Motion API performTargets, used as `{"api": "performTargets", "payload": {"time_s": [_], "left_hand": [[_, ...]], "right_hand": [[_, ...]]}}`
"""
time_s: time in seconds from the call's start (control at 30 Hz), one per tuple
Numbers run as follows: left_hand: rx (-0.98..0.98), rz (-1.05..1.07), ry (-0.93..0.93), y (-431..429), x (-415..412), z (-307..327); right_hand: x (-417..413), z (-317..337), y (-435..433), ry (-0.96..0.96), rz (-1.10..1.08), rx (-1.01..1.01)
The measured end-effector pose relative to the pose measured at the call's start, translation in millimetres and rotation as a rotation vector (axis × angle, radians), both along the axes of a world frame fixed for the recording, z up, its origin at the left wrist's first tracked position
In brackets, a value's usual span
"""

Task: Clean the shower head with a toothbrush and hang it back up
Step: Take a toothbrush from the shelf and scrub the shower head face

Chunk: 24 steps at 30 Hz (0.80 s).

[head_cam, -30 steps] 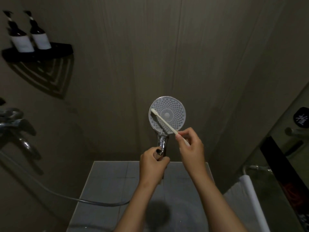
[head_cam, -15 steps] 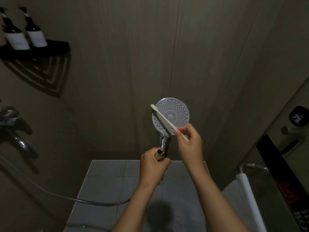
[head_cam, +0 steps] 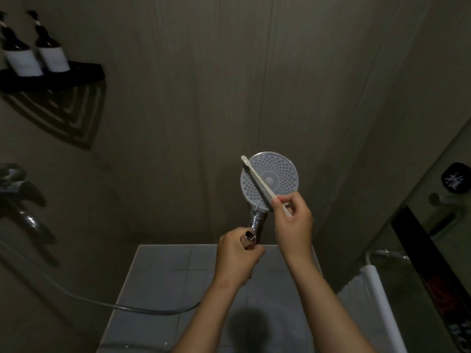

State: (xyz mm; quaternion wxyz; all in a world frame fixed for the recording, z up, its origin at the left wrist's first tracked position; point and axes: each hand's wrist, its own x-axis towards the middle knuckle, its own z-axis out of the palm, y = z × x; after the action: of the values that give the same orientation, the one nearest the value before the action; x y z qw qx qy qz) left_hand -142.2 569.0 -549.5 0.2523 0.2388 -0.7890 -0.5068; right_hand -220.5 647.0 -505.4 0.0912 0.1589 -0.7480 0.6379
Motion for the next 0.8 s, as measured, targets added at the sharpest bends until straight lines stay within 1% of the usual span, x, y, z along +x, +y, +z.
{"api": "performTargets", "payload": {"time_s": [0.1,0.33,0.47,0.63,0.8], "left_hand": [[-0.005,-0.007,-0.002,2.6,0.4,-1.7],[0.117,0.033,0.024,-7.5,-0.3,-0.7],[0.116,0.057,0.044,-15.8,-2.3,-3.0],[0.088,0.032,0.058,-7.8,-3.2,-2.2],[0.109,0.018,0.062,-6.0,-1.8,-0.7]], "right_hand": [[-4.8,4.7,-4.4,0.016,-0.003,-0.002],[-6.4,-5.7,15.8,0.038,-0.037,-0.036],[-9.0,-12.1,19.5,0.059,-0.009,0.02],[-19.6,-1.1,9.8,0.122,-0.06,0.109],[-27.8,11.0,1.8,0.14,-0.069,0.113]]}}
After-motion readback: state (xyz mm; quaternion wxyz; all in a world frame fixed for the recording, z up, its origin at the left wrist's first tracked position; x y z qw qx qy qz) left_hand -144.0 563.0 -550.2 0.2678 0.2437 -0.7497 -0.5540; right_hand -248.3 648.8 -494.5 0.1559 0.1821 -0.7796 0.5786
